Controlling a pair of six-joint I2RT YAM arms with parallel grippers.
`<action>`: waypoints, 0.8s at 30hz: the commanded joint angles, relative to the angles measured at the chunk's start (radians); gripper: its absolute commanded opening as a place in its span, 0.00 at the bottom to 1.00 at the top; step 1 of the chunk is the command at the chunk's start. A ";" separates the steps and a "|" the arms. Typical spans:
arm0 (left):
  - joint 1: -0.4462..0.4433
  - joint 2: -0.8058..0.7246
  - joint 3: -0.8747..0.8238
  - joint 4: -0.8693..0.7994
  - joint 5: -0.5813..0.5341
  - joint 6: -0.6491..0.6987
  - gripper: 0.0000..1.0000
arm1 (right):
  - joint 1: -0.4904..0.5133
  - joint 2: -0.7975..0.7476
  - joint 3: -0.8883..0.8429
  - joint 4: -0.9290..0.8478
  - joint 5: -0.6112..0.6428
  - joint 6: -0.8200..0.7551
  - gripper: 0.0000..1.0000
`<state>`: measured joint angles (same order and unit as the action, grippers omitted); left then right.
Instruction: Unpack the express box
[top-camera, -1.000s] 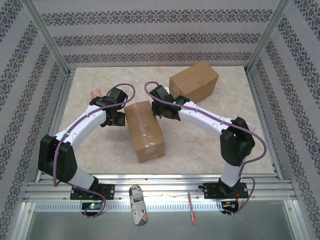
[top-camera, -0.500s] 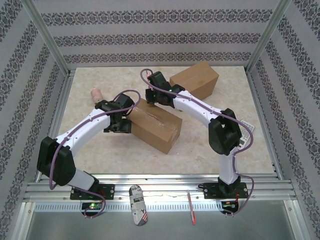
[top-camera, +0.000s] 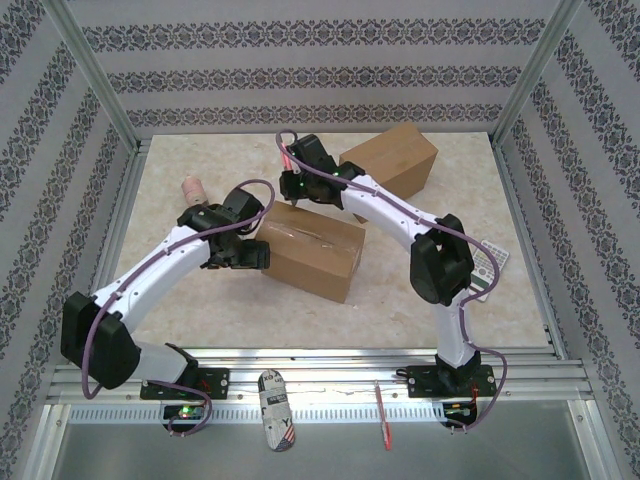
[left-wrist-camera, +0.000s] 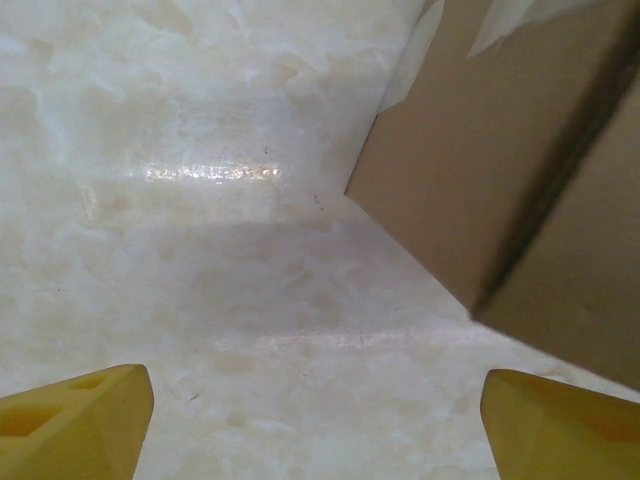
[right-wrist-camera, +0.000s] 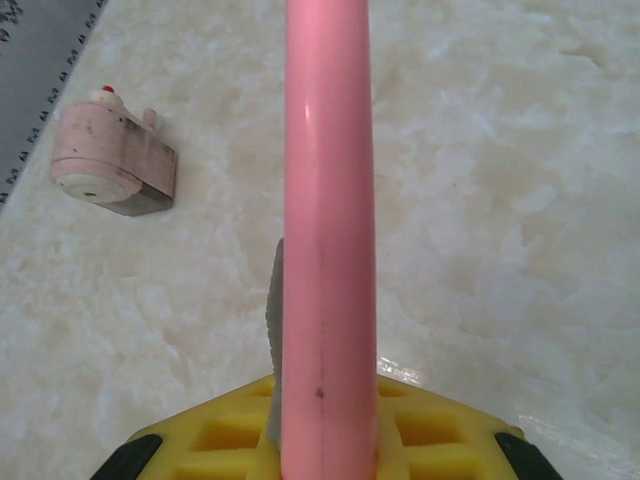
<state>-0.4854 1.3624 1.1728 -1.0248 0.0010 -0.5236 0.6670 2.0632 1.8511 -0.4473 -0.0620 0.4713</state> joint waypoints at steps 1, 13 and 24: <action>-0.012 -0.041 0.005 -0.002 0.019 0.026 0.87 | -0.027 -0.056 0.021 -0.042 0.002 -0.012 0.00; -0.010 -0.096 0.107 0.022 0.096 0.065 0.83 | -0.051 -0.486 -0.338 -0.084 0.103 0.040 0.00; 0.010 0.081 0.307 0.112 0.054 0.144 0.89 | -0.049 -0.884 -0.722 -0.225 0.269 0.145 0.00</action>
<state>-0.4824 1.4090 1.4410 -0.9661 0.0826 -0.4297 0.6178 1.2316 1.1946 -0.6041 0.1200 0.5713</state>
